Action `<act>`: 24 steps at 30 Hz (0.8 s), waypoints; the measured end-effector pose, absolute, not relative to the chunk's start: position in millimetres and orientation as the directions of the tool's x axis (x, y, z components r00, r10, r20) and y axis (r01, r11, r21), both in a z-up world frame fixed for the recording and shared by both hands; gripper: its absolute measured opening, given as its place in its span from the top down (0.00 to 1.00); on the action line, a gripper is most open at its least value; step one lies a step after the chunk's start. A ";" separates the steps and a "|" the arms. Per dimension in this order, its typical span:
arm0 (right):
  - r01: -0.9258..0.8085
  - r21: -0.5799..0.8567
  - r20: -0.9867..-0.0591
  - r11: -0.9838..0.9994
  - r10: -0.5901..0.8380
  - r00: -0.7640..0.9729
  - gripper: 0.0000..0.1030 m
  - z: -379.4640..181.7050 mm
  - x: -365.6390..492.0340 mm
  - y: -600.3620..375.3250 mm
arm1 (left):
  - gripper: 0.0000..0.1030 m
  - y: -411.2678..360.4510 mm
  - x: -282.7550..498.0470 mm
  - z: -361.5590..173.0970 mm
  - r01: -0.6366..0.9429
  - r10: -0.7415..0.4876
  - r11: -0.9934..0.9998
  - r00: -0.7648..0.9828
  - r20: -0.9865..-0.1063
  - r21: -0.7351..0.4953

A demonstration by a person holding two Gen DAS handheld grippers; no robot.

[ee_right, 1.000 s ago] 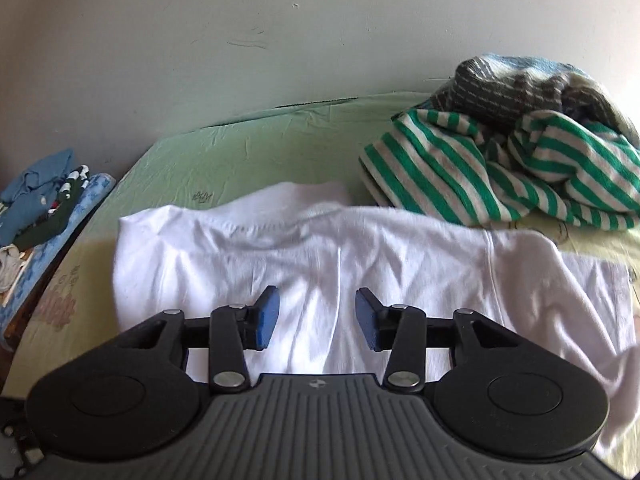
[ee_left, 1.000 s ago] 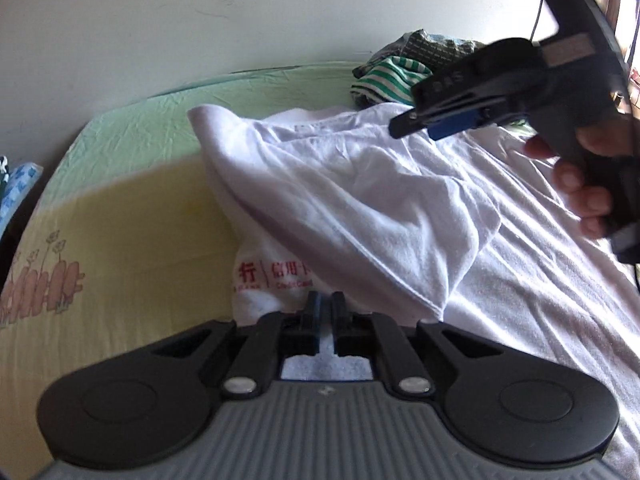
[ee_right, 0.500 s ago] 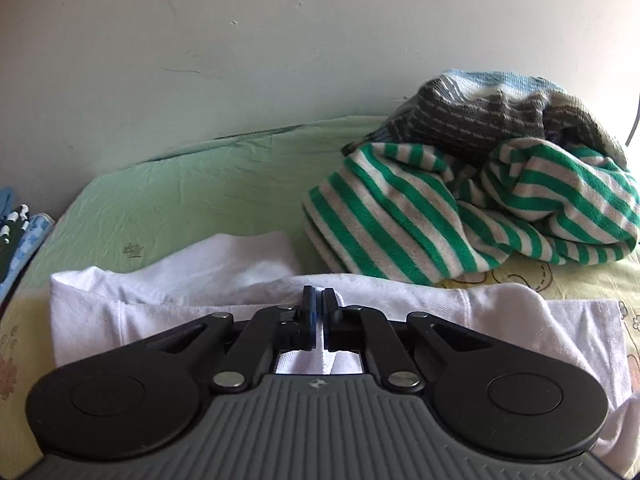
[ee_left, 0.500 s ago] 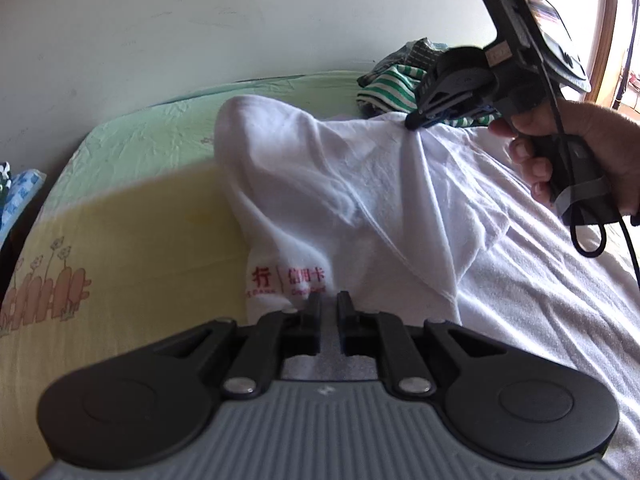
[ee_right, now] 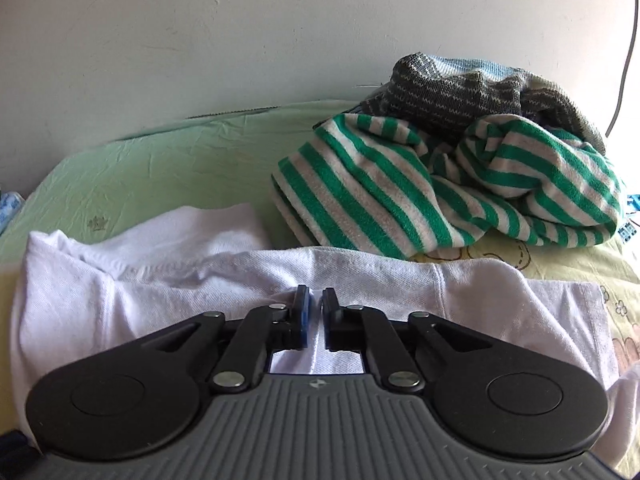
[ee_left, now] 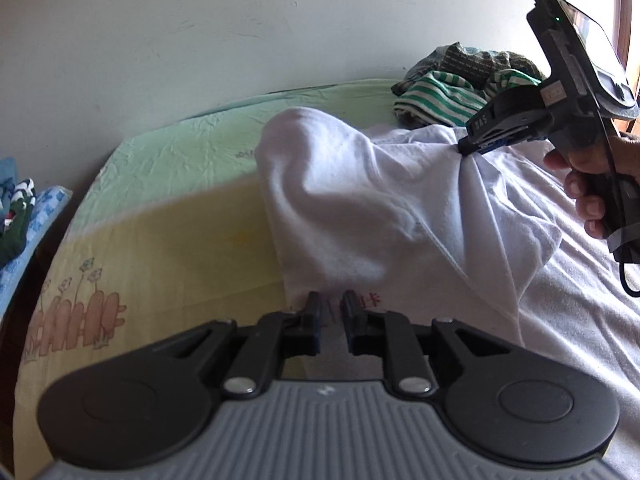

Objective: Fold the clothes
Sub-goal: 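Release the T-shirt with both grippers and lift them away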

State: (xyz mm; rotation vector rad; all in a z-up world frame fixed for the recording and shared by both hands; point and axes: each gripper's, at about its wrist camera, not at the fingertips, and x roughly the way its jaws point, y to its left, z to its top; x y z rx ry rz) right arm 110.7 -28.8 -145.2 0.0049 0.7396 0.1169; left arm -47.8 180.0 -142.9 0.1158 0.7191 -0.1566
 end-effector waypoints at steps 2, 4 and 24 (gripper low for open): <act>-0.092 0.057 -0.651 0.994 0.107 0.752 0.71 -135.8 99.8 -35.6 | 0.92 182.7 -47.5 -136.6 0.177 -0.104 0.983 0.751 -0.652 0.048; -0.105 0.098 -0.621 0.990 0.143 0.771 0.66 -122.1 78.8 -46.2 | 0.92 182.6 -40.6 -126.6 0.180 -0.116 0.983 0.771 -0.627 0.039; -0.214 0.351 -0.700 0.912 0.407 0.587 0.90 -147.2 -11.6 -68.4 | 0.79 180.3 44.4 -142.8 0.090 0.009 0.990 0.734 -0.679 0.110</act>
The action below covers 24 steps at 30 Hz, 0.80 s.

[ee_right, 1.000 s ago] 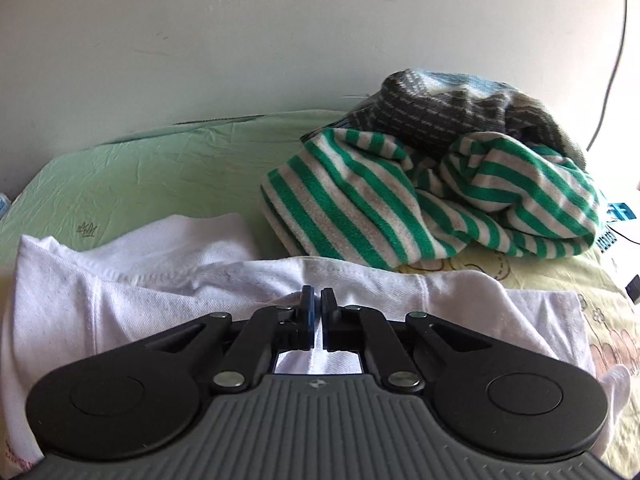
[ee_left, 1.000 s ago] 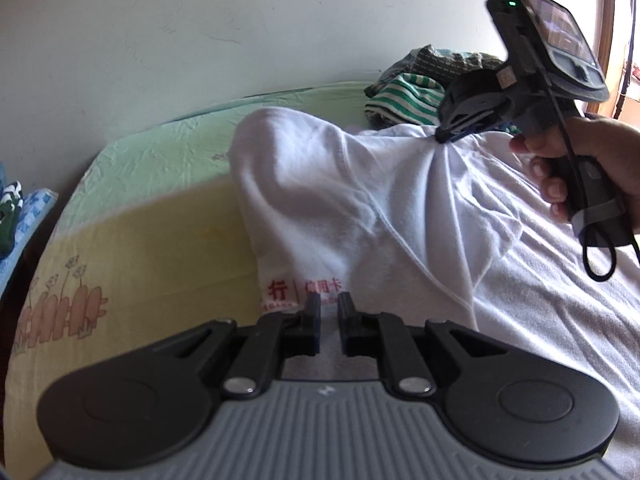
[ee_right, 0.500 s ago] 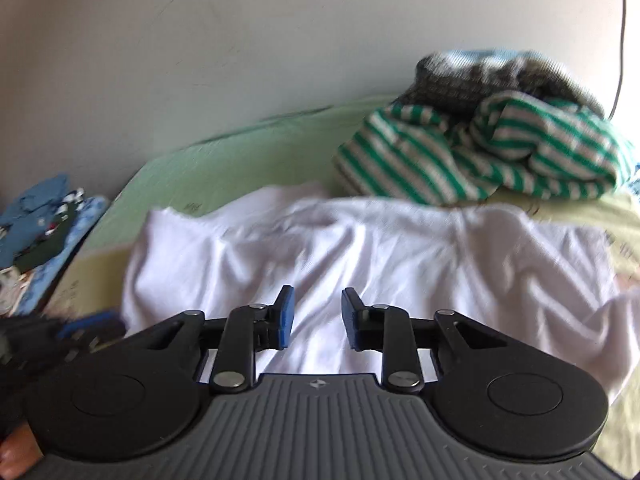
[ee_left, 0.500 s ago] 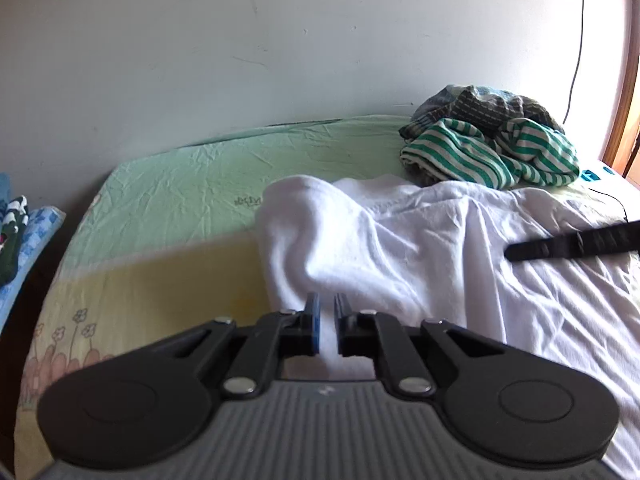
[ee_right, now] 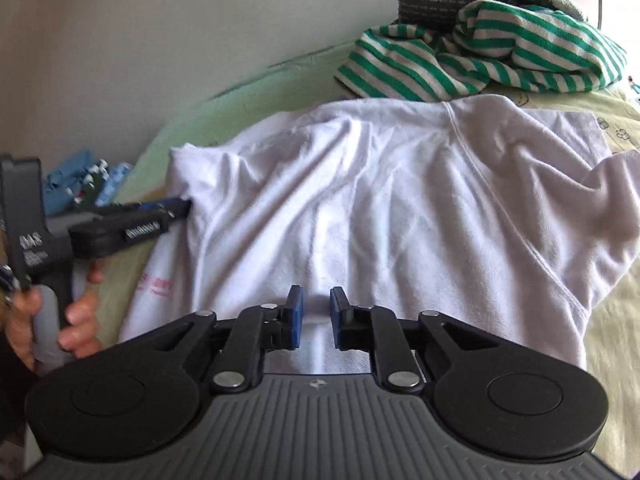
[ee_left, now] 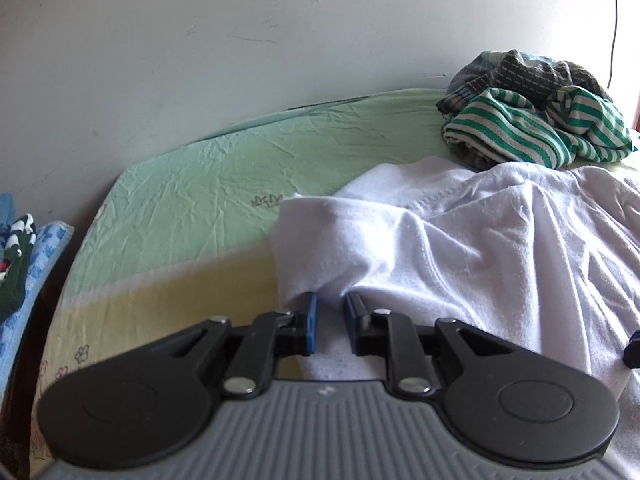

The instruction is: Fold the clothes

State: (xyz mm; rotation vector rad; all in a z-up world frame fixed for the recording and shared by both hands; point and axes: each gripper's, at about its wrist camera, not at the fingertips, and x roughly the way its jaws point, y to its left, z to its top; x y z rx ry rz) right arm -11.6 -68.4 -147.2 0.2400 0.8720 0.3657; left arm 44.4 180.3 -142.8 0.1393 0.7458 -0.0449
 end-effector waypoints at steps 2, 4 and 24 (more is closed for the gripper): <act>-0.185 0.342 -0.716 0.921 0.383 0.583 0.88 -146.1 -12.1 -74.1 | 0.79 185.4 42.0 -144.6 0.076 0.027 0.990 0.727 -0.686 0.120; -0.127 0.369 -0.688 0.921 0.363 0.629 0.82 -135.0 -17.9 -100.5 | 0.83 184.5 35.5 -138.3 0.084 0.031 0.987 0.727 -0.686 0.134; -0.006 0.361 -0.648 0.933 0.255 0.718 0.99 -141.7 10.6 -234.0 | 0.81 18.6 56.3 -66.3 0.249 -0.202 0.968 0.681 -0.704 -0.037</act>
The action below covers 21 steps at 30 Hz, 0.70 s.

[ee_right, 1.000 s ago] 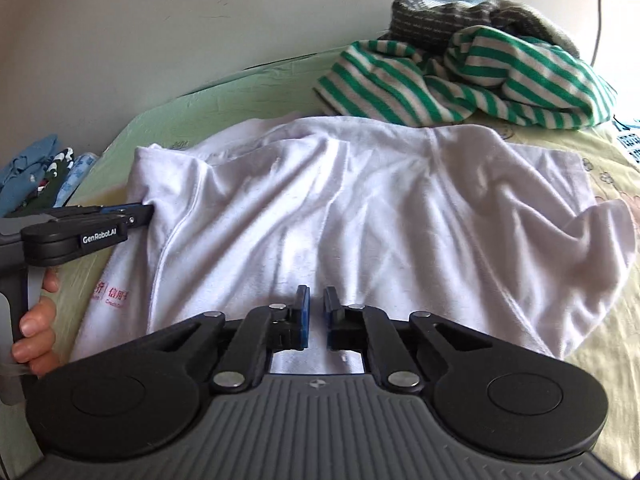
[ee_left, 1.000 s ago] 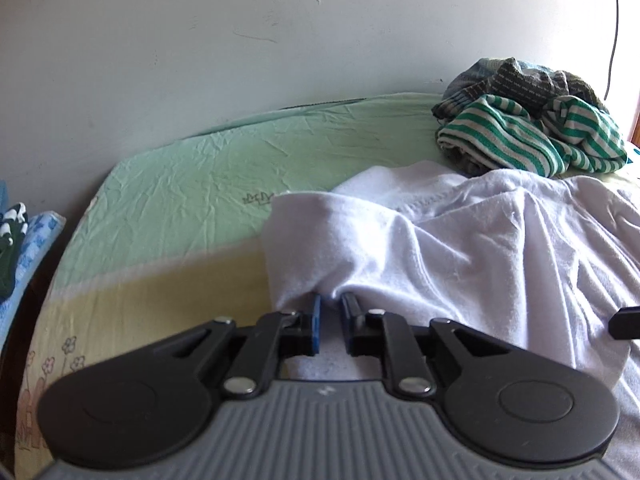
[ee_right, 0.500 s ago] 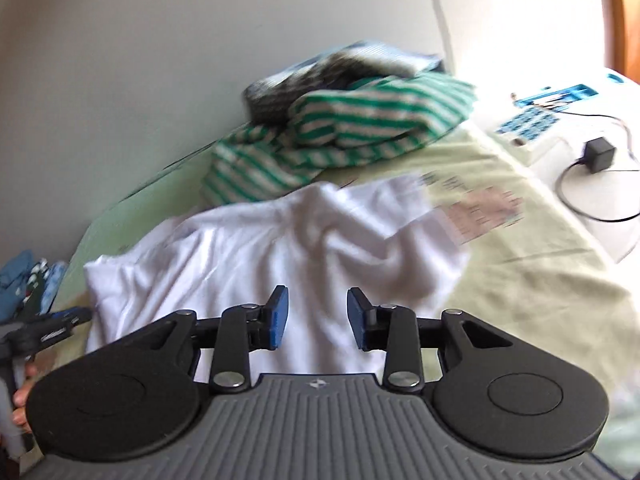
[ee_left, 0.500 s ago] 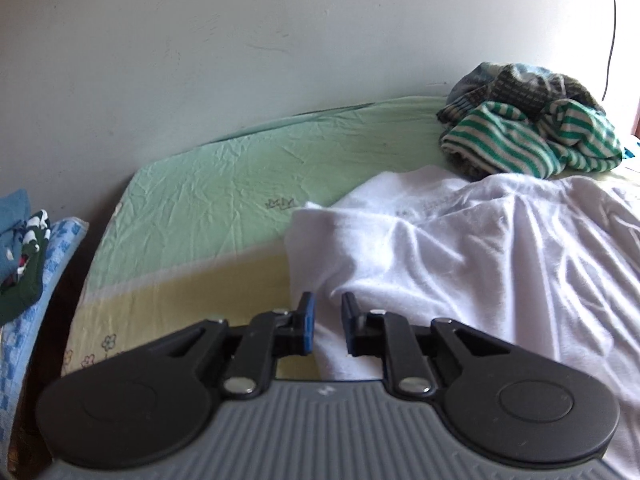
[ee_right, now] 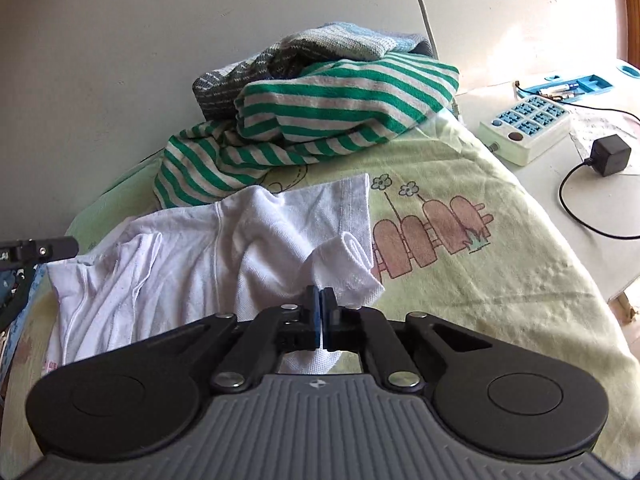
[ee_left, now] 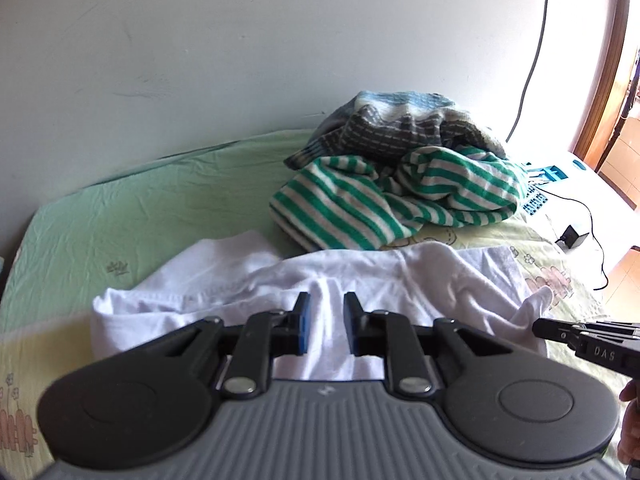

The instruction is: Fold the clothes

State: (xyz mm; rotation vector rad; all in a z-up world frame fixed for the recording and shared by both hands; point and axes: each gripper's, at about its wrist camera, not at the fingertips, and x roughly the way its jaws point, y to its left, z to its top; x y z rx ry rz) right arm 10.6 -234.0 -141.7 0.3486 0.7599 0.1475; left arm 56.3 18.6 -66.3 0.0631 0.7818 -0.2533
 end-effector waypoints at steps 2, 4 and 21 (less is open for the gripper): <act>-0.027 0.355 -0.637 0.935 0.263 0.725 0.99 -138.9 5.8 -238.5 | 0.83 1.7 65.7 -67.2 0.266 -0.233 0.961 0.659 -0.715 -0.068; -0.048 0.348 -0.625 0.936 0.270 0.732 0.99 -136.1 1.0 -243.1 | 0.83 -17.6 74.3 -68.8 0.289 -0.258 0.953 0.639 -0.725 -0.084; -0.097 0.364 -0.579 0.926 0.307 0.756 0.95 -145.5 12.6 -235.3 | 0.56 -56.9 118.3 -79.1 0.305 -0.285 0.944 0.550 -0.785 -0.129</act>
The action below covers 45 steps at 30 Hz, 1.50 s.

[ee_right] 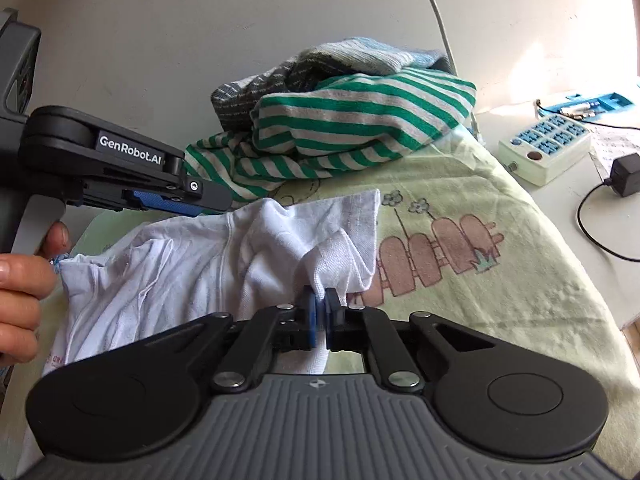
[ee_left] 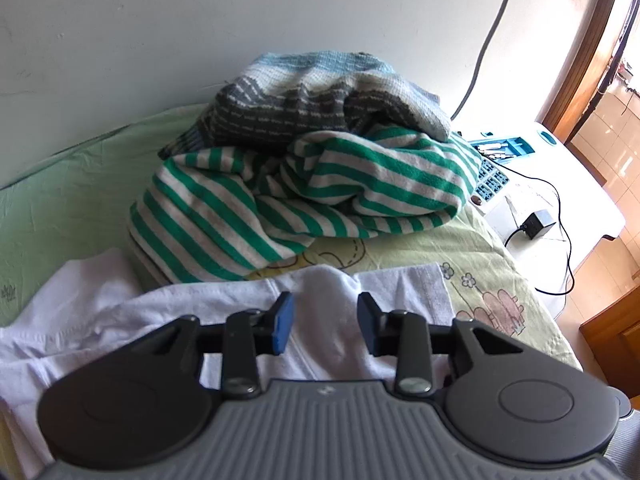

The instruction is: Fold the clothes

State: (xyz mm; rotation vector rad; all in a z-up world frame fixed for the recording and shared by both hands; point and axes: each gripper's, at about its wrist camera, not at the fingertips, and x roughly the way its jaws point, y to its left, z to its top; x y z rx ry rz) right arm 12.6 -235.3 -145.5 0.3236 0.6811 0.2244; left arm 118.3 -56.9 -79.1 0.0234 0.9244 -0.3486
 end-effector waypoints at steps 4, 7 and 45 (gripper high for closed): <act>-0.278 0.187 -0.526 0.942 0.335 0.781 0.95 -121.9 4.1 -191.2 | 0.51 -27.0 113.0 -71.5 0.284 -0.303 0.944 0.558 -0.773 -0.166; -0.418 -0.002 -0.553 0.908 0.347 0.757 0.95 -122.0 -2.0 -149.2 | 0.48 -5.3 101.4 -75.5 0.290 -0.340 0.933 0.525 -0.780 -0.212; -0.100 0.400 -0.650 0.911 0.359 0.670 0.70 -148.3 45.6 -231.7 | 0.95 -63.8 32.0 -121.9 0.552 -0.273 0.828 0.548 -0.790 0.097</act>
